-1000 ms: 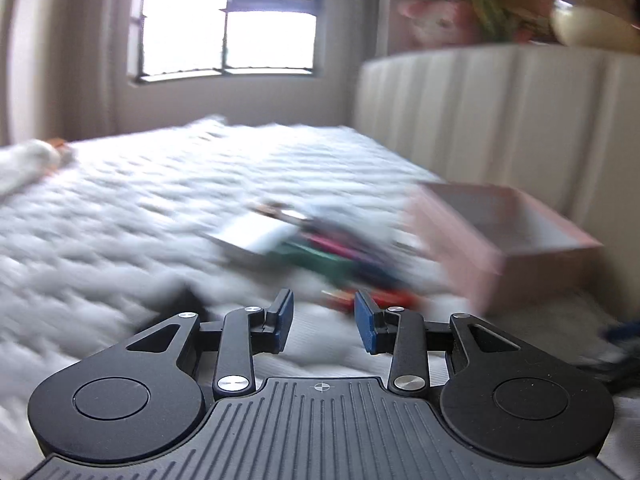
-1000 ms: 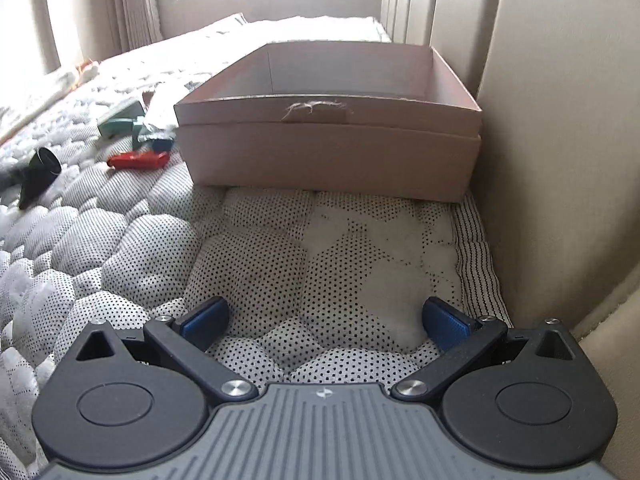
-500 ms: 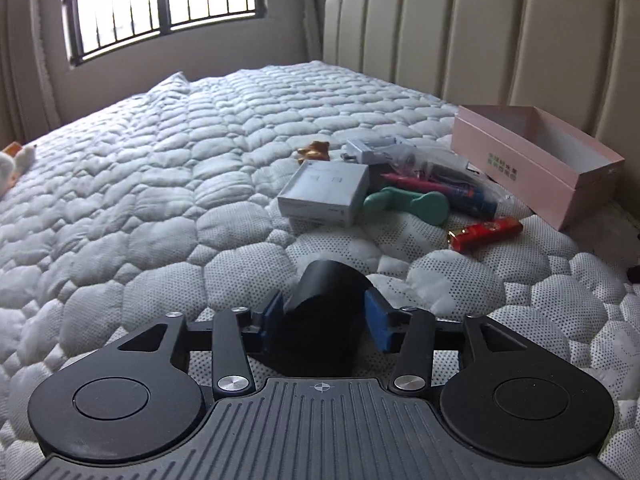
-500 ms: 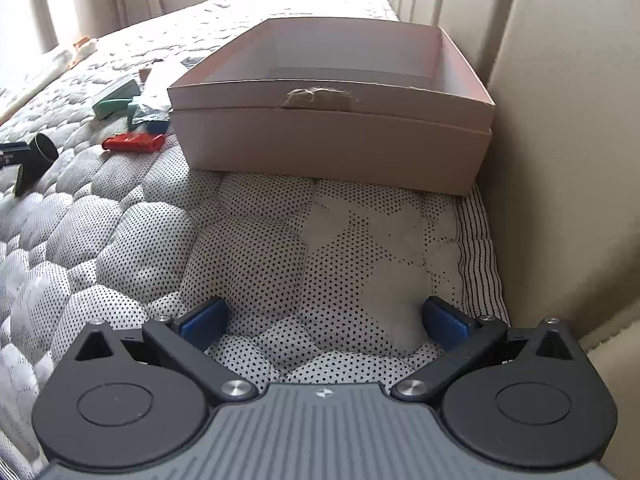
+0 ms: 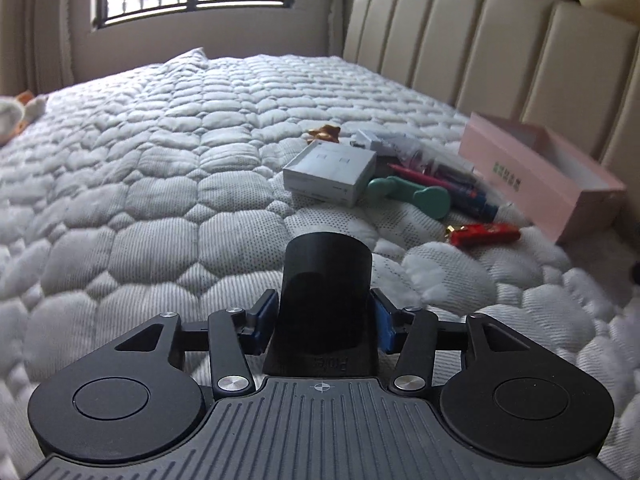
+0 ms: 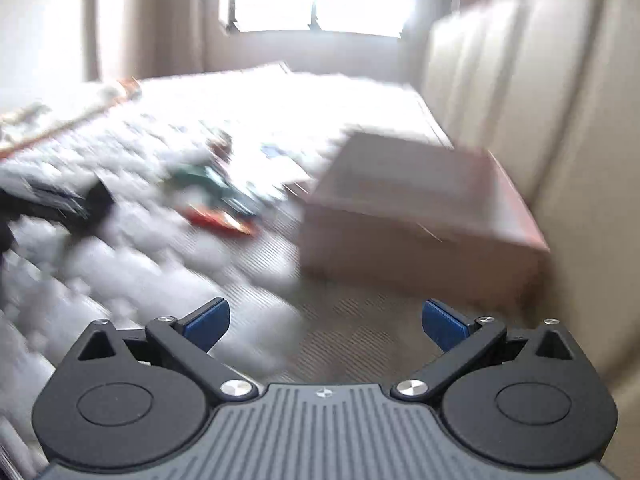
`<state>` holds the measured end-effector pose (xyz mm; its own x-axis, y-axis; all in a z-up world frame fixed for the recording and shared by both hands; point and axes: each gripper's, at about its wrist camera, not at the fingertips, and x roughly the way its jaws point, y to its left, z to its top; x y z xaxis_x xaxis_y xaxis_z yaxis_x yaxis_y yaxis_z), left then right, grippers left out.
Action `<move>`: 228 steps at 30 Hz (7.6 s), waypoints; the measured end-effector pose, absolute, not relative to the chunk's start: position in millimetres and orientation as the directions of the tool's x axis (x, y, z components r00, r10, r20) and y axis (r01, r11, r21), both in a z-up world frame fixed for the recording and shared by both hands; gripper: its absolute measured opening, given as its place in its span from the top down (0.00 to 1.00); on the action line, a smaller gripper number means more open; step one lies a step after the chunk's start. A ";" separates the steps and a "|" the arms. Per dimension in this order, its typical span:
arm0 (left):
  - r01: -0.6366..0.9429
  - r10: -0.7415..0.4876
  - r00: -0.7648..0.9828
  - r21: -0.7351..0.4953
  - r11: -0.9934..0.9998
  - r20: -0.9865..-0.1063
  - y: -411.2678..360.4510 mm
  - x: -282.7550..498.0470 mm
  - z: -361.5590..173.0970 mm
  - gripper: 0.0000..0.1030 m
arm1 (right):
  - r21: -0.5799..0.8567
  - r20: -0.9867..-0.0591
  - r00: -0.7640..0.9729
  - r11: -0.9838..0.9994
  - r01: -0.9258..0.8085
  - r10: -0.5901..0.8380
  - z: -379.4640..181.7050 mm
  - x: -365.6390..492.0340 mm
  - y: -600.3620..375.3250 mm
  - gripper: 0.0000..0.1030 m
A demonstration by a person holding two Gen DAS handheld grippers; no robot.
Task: Organize rigid objects
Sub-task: 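Grasp the black cylinder with the left tool while the right tool grasps the red lighter, then lower the black cylinder into the pink box and open the left tool while the right tool holds the lighter, then lower the red lighter into the pink box and open the right tool, then grasp the teal handle-shaped object with the left tool, then grasp the white battery charger with the right tool while the left tool holds the teal object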
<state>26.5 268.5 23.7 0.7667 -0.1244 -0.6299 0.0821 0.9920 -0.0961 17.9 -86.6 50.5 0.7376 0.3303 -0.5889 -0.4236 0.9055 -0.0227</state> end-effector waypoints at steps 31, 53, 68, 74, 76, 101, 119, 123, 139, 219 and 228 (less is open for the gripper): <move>0.006 -0.152 0.775 -0.234 0.972 -0.614 245.6 -55.6 48.6 0.48 | -0.017 -0.689 0.691 0.949 -0.316 0.218 32.0 92.9 59.7 0.19; 0.340 -0.433 0.655 -0.270 0.901 -0.620 27.7 88.0 111.0 0.48 | -0.133 -0.494 0.848 0.947 -0.291 0.191 42.9 -70.8 -145.7 0.19; 0.200 -0.302 0.757 -0.234 0.951 -0.580 3.4 186.7 76.0 0.50 | -0.135 -0.441 0.868 0.939 -0.317 0.230 39.4 -82.3 -166.5 0.19; 0.239 -0.324 0.788 -0.225 0.945 -0.524 42.4 118.0 82.6 0.50 | -0.096 -0.487 0.844 0.947 -0.306 0.223 38.4 -68.2 -165.1 0.19; 0.236 -0.323 0.785 -0.228 0.945 -0.529 57.2 93.8 79.5 0.50 | -0.079 -0.493 0.841 0.951 -0.299 0.223 45.2 -58.0 -163.1 0.19; 0.016 -0.164 0.796 -0.250 0.968 -0.582 187.1 4.7 44.3 0.50 | 0.000 -0.441 0.886 0.987 -0.158 0.142 100.5 58.4 -118.1 0.02; -0.102 -0.081 0.804 -0.272 0.957 -0.589 250.8 107.8 64.6 0.50 | 0.025 -0.573 0.787 0.964 -0.265 0.231 25.3 -27.8 -118.0 0.03; -0.056 -0.089 0.824 -0.238 0.970 -0.559 240.5 137.0 77.0 0.50 | -0.007 -0.549 0.803 0.959 -0.284 0.234 27.3 -33.1 -112.2 0.03; -0.020 -0.200 0.682 -0.291 0.957 -0.703 184.2 158.7 38.4 0.50 | -0.043 -0.531 0.807 0.943 -0.331 0.259 18.2 -28.4 -106.7 0.03; 0.106 -0.280 0.793 -0.330 0.938 -0.541 227.1 -40.9 46.7 0.88 | -0.104 -0.670 0.676 0.862 -0.496 0.308 81.3 174.9 65.3 0.62; 0.063 -0.294 0.799 -0.413 0.909 -0.524 265.4 -53.9 38.8 0.88 | 0.138 -0.739 0.597 0.937 -0.320 0.313 57.8 270.9 76.6 0.17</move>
<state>-53.9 265.4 38.8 0.7992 -0.2938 -0.5244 0.0630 0.9085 -0.4131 270.9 76.6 57.8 0.5974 0.3126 -0.7386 -0.3196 0.9374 0.1382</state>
